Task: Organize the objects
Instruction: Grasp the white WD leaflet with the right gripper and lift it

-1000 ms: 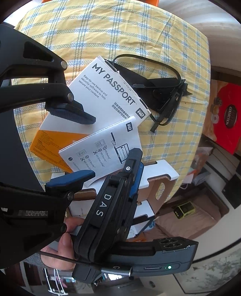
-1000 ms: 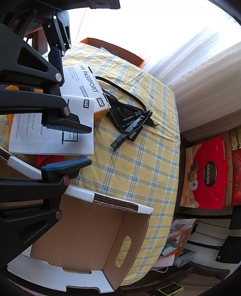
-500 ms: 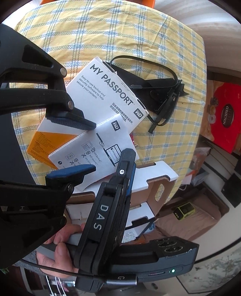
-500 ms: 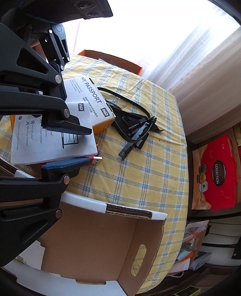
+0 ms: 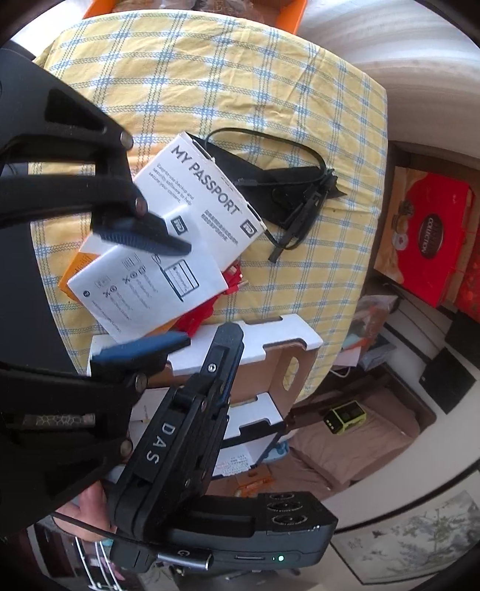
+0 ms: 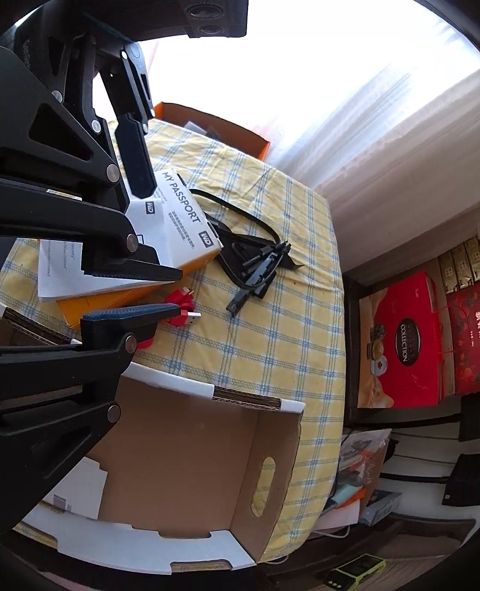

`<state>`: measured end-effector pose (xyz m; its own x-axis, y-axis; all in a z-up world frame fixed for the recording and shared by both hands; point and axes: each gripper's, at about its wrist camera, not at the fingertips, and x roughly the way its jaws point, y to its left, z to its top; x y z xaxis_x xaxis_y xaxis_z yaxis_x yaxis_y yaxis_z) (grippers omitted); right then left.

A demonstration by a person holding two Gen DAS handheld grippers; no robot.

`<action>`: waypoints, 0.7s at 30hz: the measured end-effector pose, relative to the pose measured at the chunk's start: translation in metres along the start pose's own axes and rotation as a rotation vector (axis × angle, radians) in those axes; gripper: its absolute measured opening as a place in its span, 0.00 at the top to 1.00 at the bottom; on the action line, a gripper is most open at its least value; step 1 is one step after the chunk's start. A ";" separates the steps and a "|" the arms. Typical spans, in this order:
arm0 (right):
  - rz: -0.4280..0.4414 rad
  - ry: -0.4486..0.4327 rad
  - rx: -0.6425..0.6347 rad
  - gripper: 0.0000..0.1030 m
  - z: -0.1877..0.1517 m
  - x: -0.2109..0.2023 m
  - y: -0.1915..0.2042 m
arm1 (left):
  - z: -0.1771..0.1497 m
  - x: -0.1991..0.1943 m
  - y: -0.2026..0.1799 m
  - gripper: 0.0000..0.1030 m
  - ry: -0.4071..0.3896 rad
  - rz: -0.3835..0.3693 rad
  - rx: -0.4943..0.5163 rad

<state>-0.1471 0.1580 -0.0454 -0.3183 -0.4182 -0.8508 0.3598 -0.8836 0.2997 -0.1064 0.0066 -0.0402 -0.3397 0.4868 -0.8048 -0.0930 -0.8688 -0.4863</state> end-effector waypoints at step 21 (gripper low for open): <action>0.015 0.077 -0.024 0.75 -0.018 0.035 0.005 | -0.015 0.019 0.021 0.64 0.051 -0.041 -0.059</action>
<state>-0.1407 0.1426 -0.0808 -0.2450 -0.4128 -0.8772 0.3847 -0.8719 0.3028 -0.1002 -0.0008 -0.0705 -0.2887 0.5269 -0.7994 -0.0495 -0.8420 -0.5372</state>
